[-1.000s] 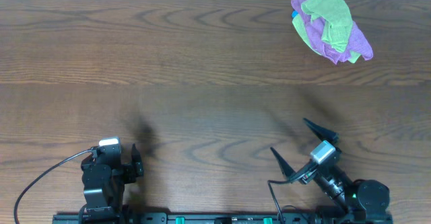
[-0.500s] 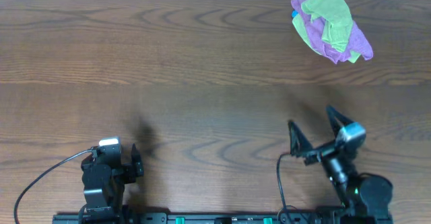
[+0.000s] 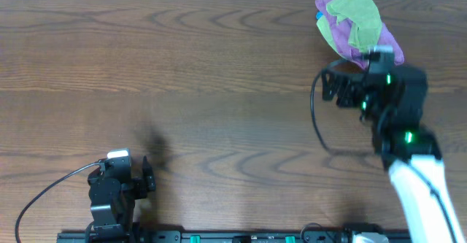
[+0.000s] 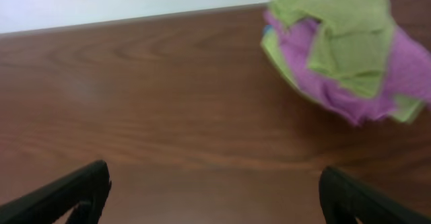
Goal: Fold the cloth
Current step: 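Open the right gripper and reach toward the green and purple cloth pile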
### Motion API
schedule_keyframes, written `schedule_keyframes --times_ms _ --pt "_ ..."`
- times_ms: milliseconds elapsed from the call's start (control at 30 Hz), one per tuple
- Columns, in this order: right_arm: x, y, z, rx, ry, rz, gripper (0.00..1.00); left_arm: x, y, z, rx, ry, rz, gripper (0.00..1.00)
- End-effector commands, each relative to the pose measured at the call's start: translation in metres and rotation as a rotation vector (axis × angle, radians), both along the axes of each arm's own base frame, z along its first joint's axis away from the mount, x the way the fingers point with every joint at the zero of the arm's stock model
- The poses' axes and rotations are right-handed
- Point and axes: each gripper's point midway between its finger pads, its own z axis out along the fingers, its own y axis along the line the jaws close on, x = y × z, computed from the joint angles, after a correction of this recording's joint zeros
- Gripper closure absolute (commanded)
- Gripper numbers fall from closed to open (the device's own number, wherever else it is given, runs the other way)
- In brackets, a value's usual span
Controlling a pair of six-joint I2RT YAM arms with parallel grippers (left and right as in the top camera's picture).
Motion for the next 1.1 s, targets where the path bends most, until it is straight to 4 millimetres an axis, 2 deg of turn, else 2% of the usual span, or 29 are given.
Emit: schedule_keyframes --times_ms 0,200,467,667,1067 --pt "0.029 -0.028 0.009 -0.141 0.034 -0.081 0.01 0.000 0.000 -0.003 0.006 0.005 -0.002 0.05" --pt "0.061 -0.054 0.000 -0.164 0.139 -0.146 0.05 0.000 0.000 -0.003 0.006 0.005 -0.002 0.05" --pt "0.086 -0.101 -0.037 -0.208 0.286 -0.259 0.06 0.000 0.000 -0.003 0.005 0.005 -0.002 0.05" --pt "0.106 -0.118 -0.055 -0.244 0.353 -0.274 0.07 0.000 0.000 -0.003 0.006 0.005 -0.002 0.05" --pt "0.155 -0.128 -0.065 -0.273 0.383 -0.267 0.08 0.000 0.000 -0.003 0.006 0.005 -0.002 0.05"
